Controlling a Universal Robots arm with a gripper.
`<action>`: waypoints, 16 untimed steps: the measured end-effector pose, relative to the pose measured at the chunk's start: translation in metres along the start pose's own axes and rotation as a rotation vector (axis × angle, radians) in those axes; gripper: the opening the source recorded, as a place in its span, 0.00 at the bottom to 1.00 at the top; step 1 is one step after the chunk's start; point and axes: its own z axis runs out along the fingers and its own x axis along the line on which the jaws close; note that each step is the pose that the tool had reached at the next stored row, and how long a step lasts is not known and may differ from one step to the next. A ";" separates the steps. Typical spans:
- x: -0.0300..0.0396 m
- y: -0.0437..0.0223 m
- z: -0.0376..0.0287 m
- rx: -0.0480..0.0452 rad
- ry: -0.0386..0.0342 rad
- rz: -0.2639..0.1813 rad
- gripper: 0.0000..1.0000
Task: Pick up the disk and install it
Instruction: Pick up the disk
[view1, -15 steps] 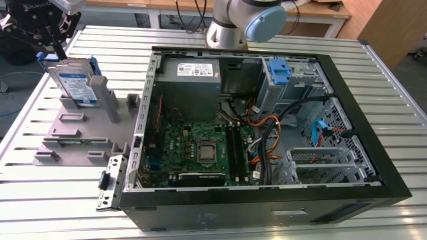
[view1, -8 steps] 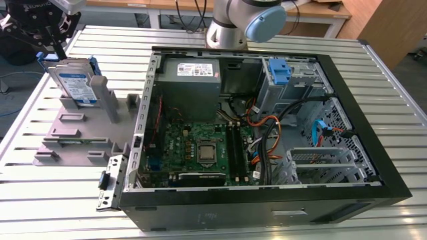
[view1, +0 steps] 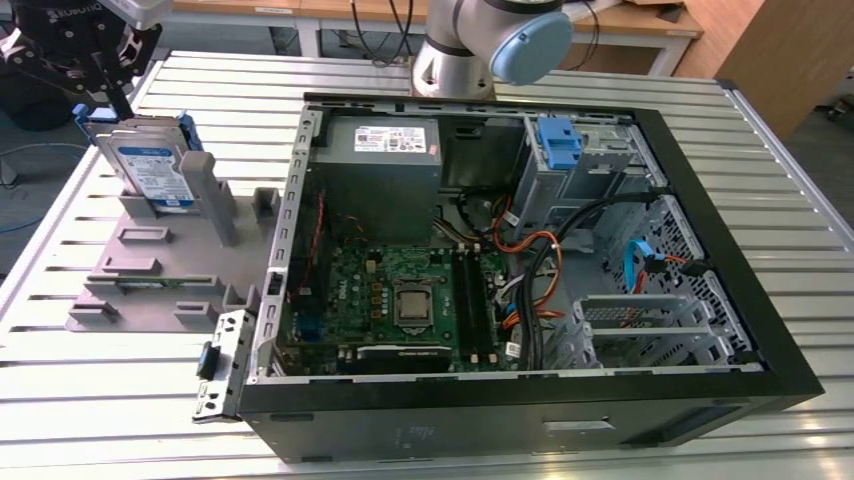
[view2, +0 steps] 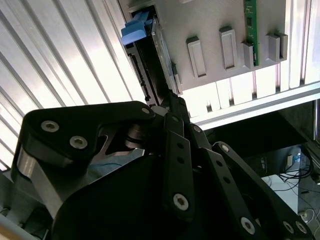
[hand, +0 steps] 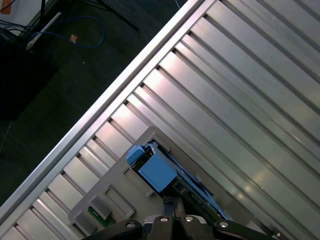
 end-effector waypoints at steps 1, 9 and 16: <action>0.0000 0.0000 0.0000 0.0000 0.0000 0.000 0.11; 0.0000 0.0000 0.0000 0.0006 0.0006 -0.015 0.11; 0.0000 0.0000 0.0000 0.0007 0.0007 -0.018 0.11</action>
